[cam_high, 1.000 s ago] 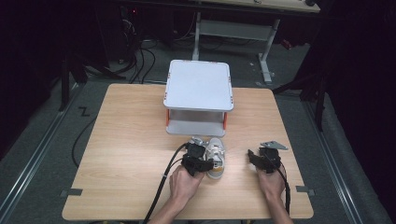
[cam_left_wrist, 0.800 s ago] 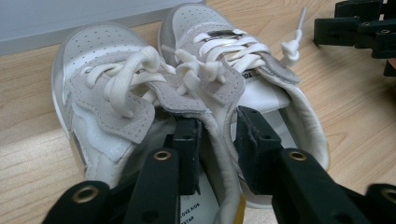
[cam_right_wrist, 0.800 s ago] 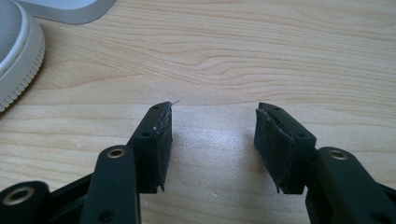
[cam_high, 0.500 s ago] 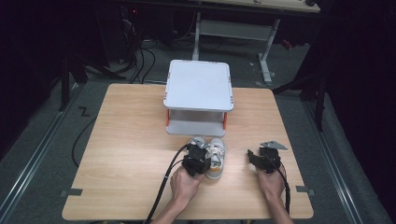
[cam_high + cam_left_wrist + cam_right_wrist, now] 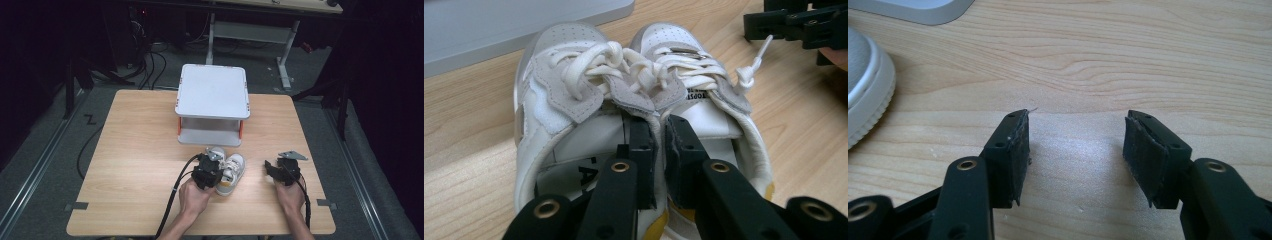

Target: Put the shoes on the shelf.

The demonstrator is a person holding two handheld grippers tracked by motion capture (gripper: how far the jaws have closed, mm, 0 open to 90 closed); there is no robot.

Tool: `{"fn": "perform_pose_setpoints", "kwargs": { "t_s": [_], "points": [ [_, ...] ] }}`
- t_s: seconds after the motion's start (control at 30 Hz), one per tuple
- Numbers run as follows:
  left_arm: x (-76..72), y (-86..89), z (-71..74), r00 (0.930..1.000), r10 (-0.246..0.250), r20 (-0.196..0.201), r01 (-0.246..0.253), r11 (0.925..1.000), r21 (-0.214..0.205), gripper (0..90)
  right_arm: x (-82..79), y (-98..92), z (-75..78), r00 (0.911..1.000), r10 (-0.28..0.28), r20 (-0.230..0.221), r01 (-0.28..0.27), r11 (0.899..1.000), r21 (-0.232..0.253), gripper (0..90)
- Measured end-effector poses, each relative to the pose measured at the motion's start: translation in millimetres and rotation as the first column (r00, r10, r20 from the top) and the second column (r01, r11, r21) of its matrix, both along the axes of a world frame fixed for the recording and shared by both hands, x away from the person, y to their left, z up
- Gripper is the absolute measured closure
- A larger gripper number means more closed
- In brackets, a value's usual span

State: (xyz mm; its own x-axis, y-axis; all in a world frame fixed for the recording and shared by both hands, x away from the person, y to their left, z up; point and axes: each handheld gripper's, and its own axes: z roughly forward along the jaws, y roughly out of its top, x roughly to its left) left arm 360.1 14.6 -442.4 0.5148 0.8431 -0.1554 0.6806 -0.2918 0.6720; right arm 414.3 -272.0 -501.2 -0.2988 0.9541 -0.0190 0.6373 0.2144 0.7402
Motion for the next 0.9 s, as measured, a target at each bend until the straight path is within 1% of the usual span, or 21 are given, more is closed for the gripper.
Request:
{"fn": "perform_pose_setpoints", "kwargs": {
  "t_s": [0.13, 0.17, 0.2, 0.27, 0.3, 0.33, 0.4, 0.43, 0.5, 0.57, 0.67, 0.7, 0.8, 0.83, 0.87, 0.9],
  "points": [
    [-2.6, 6.7, 3.2, 0.9999, -0.006, 0.013, 0.006, 1.0, -0.007, 82.8, 0.0, 0.5, 0.0, 0.9999, 0.011, 0.001, -0.011, 1.0, -0.005, 44.0],
    [-3.1, 10.4, 5.1, 0.9998, -0.008, 0.016, 0.008, 0.9998, -0.017, 82.8, -0.1, 0.6, 0.0, 0.9999, 0.013, 0.001, -0.013, 1.0, -0.004, 44.6],
    [-3.1, 10.4, 5.1, 0.9998, -0.008, 0.016, 0.008, 0.9998, -0.017, 82.9, -0.1, 0.6, 0.0, 0.9999, 0.013, 0.001, -0.013, 1.0, -0.004, 44.6],
    [-3.3, 15.0, 8.0, 0.9998, -0.014, 0.016, 0.015, 0.9997, -0.021, 82.9, -0.5, 1.1, 0.1, 0.9997, 0.023, 0.0, -0.023, 1.0, -0.003, 47.4],
    [-3.8, 19.1, 11.3, 0.9996, -0.016, 0.024, 0.017, 0.9996, -0.024, 82.9, -1.5, 3.5, 0.3, 0.9992, 0.038, 0.008, -0.038, 0.999, -0.017, 50.3],
    [-3.8, 19.1, 11.3, 0.9996, -0.016, 0.024, 0.017, 0.9996, -0.024, 82.9, -1.5, 3.5, 0.3, 0.9992, 0.038, 0.008, -0.038, 0.999, -0.017, 50.3],
    [-4.2, 22.8, 14.4, 0.9993, -0.012, 0.035, 0.014, 0.9995, -0.029, 82.9, -3.3, 7.3, 0.7, 0.9971, 0.069, 0.031, -0.067, 0.996, -0.064, 53.6],
    [-4.0, 24.6, 15.9, 0.9992, -0.012, 0.038, 0.013, 0.9995, -0.029, 82.9, -3.9, 8.7, 1.0, 0.9961, 0.082, 0.033, -0.08, 0.994, -0.07, 54.6],
    [-3.6, 28.0, 18.2, 0.999, -0.011, 0.044, 0.012, 0.9995, -0.031, 82.9, -5.1, 10.3, 1.8, 0.9946, 0.098, 0.032, -0.096, 0.994, -0.054, 55.3],
    [-2.8, 30.7, 19.9, 0.9989, -0.01, 0.046, 0.011, 0.9995, -0.03, 82.9, -6.5, 11.6, 3.5, 0.9933, 0.111, 0.033, -0.11, 0.994, -0.026, 56.7],
    [-0.9, 34.1, 21.7, 0.9987, -0.014, 0.049, 0.015, 0.9997, -0.022, 82.9, -8.8, 13.3, 7.8, 0.9904, 0.133, 0.036, -0.134, 0.991, 0.002, 58.2],
    [-0.1, 35.1, 22.1, 0.9986, -0.013, 0.052, 0.015, 0.9996, -0.023, 82.9, -9.1, 13.8, 10.0, 0.9896, 0.141, 0.029, -0.141, 0.99, 0.016, 58.5],
    [2.6, 38.9, 22.3, 0.9986, -0.008, 0.052, 0.009, 0.9995, -0.03, 82.8, -8.9, 14.8, 18.4, 0.9845, 0.174, 0.026, -0.175, 0.983, 0.062, 59.2],
    [4.9, 40.9, 21.9, 0.9987, -0.001, 0.051, 0.003, 0.9994, -0.034, 82.9, -8.9, 17.8, 24.4, 0.9799, 0.197, 0.031, -0.199, 0.977, 0.071, 58.6],
    [4.9, 40.9, 21.9, 0.9987, -0.001, 0.051, 0.003, 0.9994, -0.034, 82.8, -8.9, 17.8, 24.4, 0.9799, 0.197, 0.031, -0.199, 0.977, 0.071, 58.6],
    [6.4, 41.7, 21.4, 0.9987, 0.002, 0.052, 0.0, 0.9994, -0.035, 82.8, -9.4, 20.1, 27.1, 0.9776, 0.207, 0.035, -0.209, 0.976, 0.067, 58.5]
  ]
}}
